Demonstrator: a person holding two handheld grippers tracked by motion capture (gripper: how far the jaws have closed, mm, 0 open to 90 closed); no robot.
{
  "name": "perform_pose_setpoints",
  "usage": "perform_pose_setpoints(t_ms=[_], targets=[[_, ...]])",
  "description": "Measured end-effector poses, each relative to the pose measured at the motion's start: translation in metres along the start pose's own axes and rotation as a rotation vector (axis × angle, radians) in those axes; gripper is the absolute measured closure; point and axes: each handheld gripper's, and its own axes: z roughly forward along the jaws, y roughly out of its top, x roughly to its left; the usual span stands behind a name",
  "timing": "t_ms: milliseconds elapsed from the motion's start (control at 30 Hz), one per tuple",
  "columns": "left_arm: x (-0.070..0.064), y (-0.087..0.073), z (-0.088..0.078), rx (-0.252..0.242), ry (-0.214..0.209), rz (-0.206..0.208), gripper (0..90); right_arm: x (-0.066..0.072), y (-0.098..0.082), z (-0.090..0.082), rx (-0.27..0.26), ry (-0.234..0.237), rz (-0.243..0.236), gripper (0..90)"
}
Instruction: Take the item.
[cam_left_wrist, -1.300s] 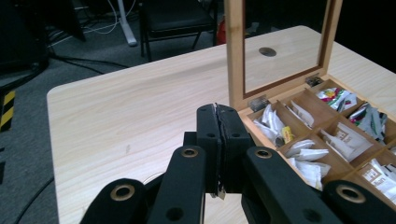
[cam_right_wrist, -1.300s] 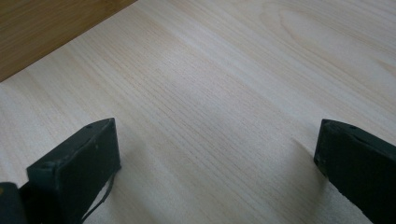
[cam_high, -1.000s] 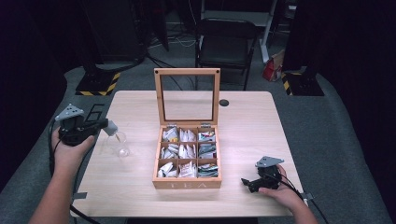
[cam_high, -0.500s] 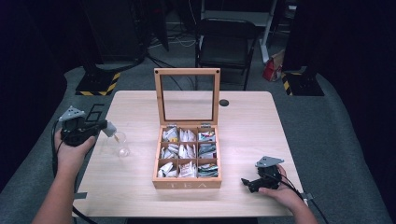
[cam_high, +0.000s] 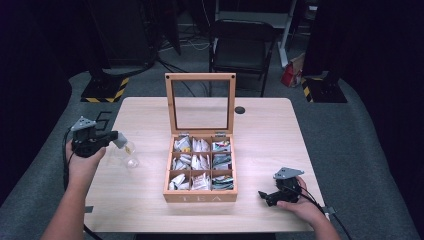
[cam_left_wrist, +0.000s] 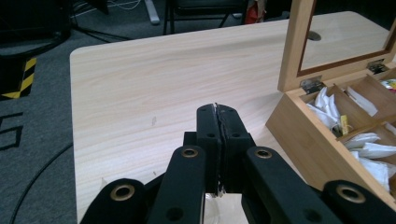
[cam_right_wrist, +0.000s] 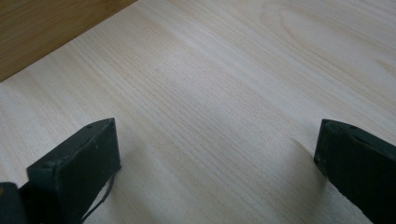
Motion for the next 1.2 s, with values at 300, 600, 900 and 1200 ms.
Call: perform_pose_setpoints(t_ms=[300, 600, 900, 1200], targets=[[0.002, -0.01, 0.008, 0.018, -0.001, -0.016, 88.7, 0.0, 0.0, 0.0, -0.001, -0.001, 0.001, 0.0], [0.0, -0.017, 0.014, 0.029, 0.0, -0.019, 88.7, 0.0, 0.0, 0.0, 0.0, 0.003, 0.0, 0.0], [-0.001, -0.025, 0.02, 0.057, -0.007, -0.024, 88.7, 0.0, 0.0, 0.0, -0.004, 0.0, 0.001, 0.0], [-0.002, -0.032, 0.025, 0.073, -0.01, -0.028, 88.7, 0.0, 0.0, 0.0, -0.003, -0.002, 0.001, 0.0]])
